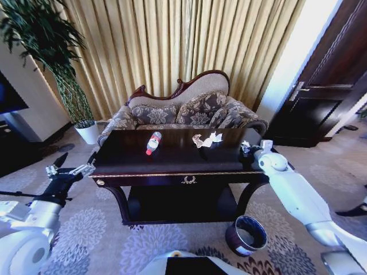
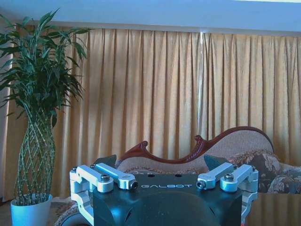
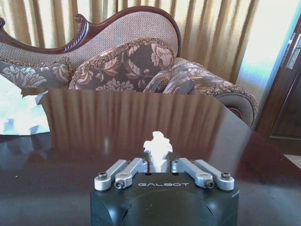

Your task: Move to the front of the table and place the trash on the table into the trash bin.

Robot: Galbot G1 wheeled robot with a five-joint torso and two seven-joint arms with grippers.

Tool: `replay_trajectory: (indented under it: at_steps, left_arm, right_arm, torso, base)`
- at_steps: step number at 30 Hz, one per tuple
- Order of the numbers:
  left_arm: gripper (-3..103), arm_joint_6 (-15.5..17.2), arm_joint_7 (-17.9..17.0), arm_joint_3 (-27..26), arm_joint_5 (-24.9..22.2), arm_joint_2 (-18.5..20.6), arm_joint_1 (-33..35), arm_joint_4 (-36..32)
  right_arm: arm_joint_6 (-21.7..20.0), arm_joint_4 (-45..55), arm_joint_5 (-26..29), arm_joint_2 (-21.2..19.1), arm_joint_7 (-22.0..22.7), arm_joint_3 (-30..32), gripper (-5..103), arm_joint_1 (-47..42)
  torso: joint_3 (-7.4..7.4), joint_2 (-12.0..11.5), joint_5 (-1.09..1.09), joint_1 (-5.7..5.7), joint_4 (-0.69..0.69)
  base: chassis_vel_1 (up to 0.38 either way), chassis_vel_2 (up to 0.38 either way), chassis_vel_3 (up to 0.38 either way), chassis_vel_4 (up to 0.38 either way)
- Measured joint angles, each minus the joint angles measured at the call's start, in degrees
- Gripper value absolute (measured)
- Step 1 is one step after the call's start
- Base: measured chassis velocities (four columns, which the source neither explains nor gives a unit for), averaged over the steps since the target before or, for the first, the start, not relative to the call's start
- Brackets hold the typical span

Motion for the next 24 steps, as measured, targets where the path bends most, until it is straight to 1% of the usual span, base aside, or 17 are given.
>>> replay_trajectory:
  at_steps: [2,3,4,5,6,7,12,15,18,19,21,24]
  left_arm:
    - [100,0.0,0.0,0.0,0.0,0.0,0.0,0.0]
    - [100,0.0,0.0,0.0,0.0,0.0,0.0,0.0]
    - [100,0.0,0.0,0.0,0.0,0.0,0.0,-0.1]
    - [100,0.0,0.0,0.0,0.0,0.0,0.1,-0.1]
    - [100,0.0,0.0,0.0,0.0,0.0,0.1,-0.1]
    - [100,0.0,0.0,0.0,0.0,0.0,0.1,-0.2]
    - [100,0.0,-0.4,-0.1,-0.1,0.0,0.1,-0.6]
    - [100,0.0,-0.5,0.0,-0.1,0.0,0.1,-0.6]
    - [100,0.0,-0.7,0.0,-0.2,0.1,0.1,-0.6]
    - [100,0.0,-0.7,0.0,-0.2,0.1,0.1,-0.6]
    - [100,0.0,-0.8,0.0,-0.2,0.0,0.1,-0.6]
    - [100,0.0,-0.9,0.0,-0.2,-0.1,0.2,-0.6]
  right_arm:
    - [0.1,0.3,-0.1,-0.1,0.0,0.2,11,-0.4]
    - [0.1,0.3,-0.1,-0.1,0.0,0.2,11,-0.4]
    - [0.1,0.4,-0.1,-0.1,0.0,0.3,5,-0.7]
    - [0.2,0.5,-0.2,-0.2,0.0,0.3,5,-0.8]
    - [0.2,0.6,-0.3,-0.2,0.0,0.4,2,-1.0]
    - [0.2,0.7,-0.3,-0.2,0.0,0.5,1,-1.2]
    - [0.3,1.2,-0.3,-0.3,-0.1,1.0,1,-1.7]
    - [0.9,2.3,1.4,-0.3,-0.1,1.9,1,-2.3]
    - [3.5,7.4,7.0,-0.1,-0.2,4.9,1,-4.4]
    - [3.5,7.4,7.0,-0.1,-0.2,4.9,1,-4.4]
    - [4.3,12.1,8.8,0.0,-0.3,7.4,1,-6.7]
    - [5.0,21.1,11.0,-0.5,-0.3,12.4,1,-12.3]
  torso:
    - [0.0,0.0,0.0,0.0,0.0]
    - [0.0,0.0,0.0,0.0,0.0]
    - [0.0,0.0,0.0,0.0,0.0]
    - [0.0,0.0,0.0,0.0,0.0]
    - [0.0,0.0,0.0,0.0,0.0]
    - [0.0,0.0,0.0,0.0,0.0]
    - [0.0,0.0,0.0,0.0,0.0]
    - [0.0,0.0,0.0,0.0,0.0]
    - [0.0,0.0,0.0,0.0,0.0]
    - [0.0,0.0,0.0,0.0,0.0]
    - [0.0,0.0,0.0,0.0,0.02]
    - [-0.01,0.0,-0.03,0.0,0.0]
  base:
    - [0.0,0.0,0.0,0.0]
    - [0.0,0.0,0.0,0.0]
    - [0.0,0.0,0.0,0.0]
    - [0.0,0.0,0.0,0.0]
    - [0.0,0.0,0.0,0.0]
    - [0.0,0.0,0.0,0.0]
    - [0.0,0.0,0.0,0.0]
    - [0.0,0.0,0.0,0.0]
    - [0.0,0.0,0.0,0.0]
    - [0.0,0.0,0.0,0.0]
    - [0.0,0.0,0.0,0.0]
    - [0.0,0.0,0.0,0.0]
